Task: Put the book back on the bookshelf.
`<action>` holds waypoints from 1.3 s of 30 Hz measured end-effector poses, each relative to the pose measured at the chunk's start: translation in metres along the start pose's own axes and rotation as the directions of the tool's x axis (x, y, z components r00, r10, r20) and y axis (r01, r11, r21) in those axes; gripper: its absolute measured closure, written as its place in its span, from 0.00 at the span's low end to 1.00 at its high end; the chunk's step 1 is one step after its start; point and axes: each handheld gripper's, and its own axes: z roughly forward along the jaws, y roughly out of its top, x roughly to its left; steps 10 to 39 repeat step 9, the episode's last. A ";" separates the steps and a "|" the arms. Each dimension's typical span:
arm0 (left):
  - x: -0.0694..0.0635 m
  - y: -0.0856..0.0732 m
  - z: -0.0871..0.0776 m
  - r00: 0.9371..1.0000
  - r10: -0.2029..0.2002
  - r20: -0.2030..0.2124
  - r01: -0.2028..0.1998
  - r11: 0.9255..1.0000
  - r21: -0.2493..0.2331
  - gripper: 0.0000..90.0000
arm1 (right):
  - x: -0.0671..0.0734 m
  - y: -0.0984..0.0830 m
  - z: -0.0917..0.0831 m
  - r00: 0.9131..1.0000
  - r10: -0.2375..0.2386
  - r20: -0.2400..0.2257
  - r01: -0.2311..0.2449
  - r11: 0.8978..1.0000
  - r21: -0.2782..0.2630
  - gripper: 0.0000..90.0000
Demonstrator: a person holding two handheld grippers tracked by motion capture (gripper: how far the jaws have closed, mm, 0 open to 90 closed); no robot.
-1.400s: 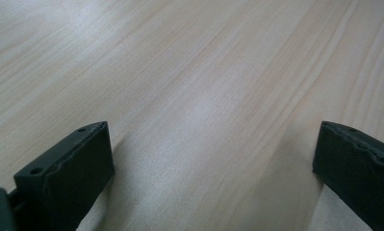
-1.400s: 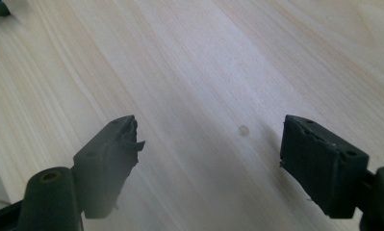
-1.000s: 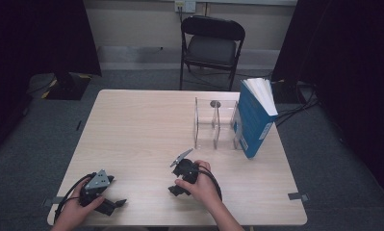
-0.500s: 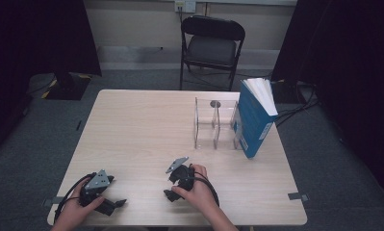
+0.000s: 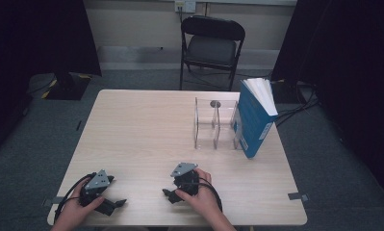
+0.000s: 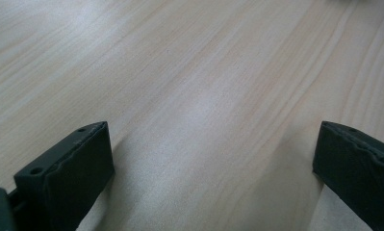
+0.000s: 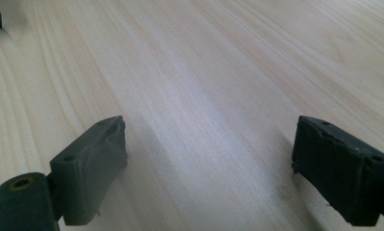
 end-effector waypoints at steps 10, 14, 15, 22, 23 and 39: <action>0.000 0.000 0.000 1.000 0.001 0.000 -0.001 1.000 0.000 0.00 | 0.000 0.000 0.000 1.000 -0.003 0.001 0.003 1.000 -0.002 0.12; 0.000 0.000 0.000 1.000 0.001 0.000 -0.001 1.000 0.000 0.00 | 0.000 0.000 0.000 1.000 -0.003 0.001 0.003 1.000 -0.002 0.12; 0.000 0.000 0.000 1.000 0.001 0.000 -0.001 1.000 0.000 0.00 | 0.000 0.000 0.000 1.000 -0.003 0.001 0.003 1.000 -0.002 0.12; 0.000 0.000 0.000 1.000 0.001 0.000 -0.001 1.000 0.000 0.00 | 0.000 0.000 0.000 1.000 -0.003 0.001 0.003 1.000 -0.002 0.12; 0.000 0.000 0.000 1.000 0.001 0.000 -0.001 1.000 0.000 0.00 | 0.000 0.000 0.000 1.000 -0.003 0.001 0.003 1.000 -0.002 0.12; 0.000 0.000 0.000 1.000 0.001 0.000 -0.001 1.000 0.000 0.00 | 0.000 0.000 0.000 1.000 -0.003 0.001 0.003 1.000 -0.002 0.12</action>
